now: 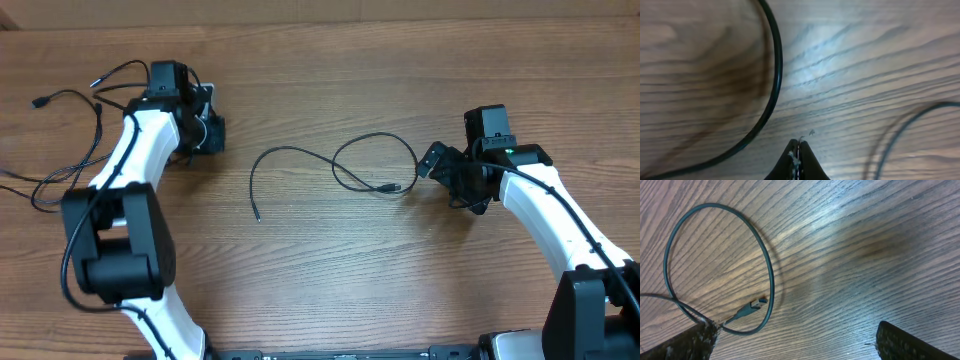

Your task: Untangle cables

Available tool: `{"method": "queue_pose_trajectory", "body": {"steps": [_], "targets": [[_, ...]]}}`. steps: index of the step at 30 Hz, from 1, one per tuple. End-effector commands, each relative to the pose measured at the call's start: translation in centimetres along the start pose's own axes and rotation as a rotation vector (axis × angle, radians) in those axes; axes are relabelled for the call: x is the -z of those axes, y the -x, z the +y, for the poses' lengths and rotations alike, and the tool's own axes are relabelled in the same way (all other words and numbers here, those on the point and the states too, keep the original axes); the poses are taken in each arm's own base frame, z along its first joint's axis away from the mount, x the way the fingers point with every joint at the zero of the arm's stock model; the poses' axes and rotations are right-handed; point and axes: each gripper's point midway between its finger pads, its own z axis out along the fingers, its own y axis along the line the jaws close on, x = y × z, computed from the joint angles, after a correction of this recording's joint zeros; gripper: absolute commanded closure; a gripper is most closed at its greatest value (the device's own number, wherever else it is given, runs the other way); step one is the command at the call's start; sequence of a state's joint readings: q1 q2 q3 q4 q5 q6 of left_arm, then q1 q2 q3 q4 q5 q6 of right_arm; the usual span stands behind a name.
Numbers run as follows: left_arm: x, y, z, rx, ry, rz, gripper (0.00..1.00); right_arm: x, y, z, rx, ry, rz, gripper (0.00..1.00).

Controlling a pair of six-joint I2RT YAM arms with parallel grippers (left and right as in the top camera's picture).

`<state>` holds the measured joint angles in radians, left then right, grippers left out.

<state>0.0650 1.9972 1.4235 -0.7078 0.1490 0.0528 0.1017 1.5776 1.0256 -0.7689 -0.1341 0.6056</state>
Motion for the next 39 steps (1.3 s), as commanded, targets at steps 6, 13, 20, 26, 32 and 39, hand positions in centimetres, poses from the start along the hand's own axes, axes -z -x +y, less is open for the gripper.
{"method": "queue_pose_trajectory", "body": {"steps": [6, 13, 20, 26, 32, 39], "targets": [[-4.1, -2.6, 1.6, -0.009, 0.037, 0.11, 0.96, 0.7, 0.7, 0.8, 0.008, 0.026, -0.024, 0.0], [-3.8, -0.7, 5.5, 0.038, 0.123, 0.023, 0.96, 0.7, 0.7, 0.8, 0.008, 0.026, -0.024, 0.0], [-3.1, 0.6, 9.3, 0.105, 0.155, -0.056, 0.92, 0.7, 0.7, 0.8, 0.009, 0.026, -0.024, 0.0], [-2.5, 1.1, 12.1, 0.156, 0.18, -0.101, 0.91, 0.7, 0.7, 0.8, 0.008, 0.025, -0.024, 0.0], [-1.9, 1.0, 14.6, 0.245, 0.199, -0.135, 0.91, 0.7, 0.7, 0.8, 0.008, 0.026, -0.024, 0.0], [-1.7, 0.0, 17.5, 0.32, 0.22, -0.137, 0.92, 0.7, 0.7, 0.8, 0.008, 0.025, -0.023, 0.0]]}}
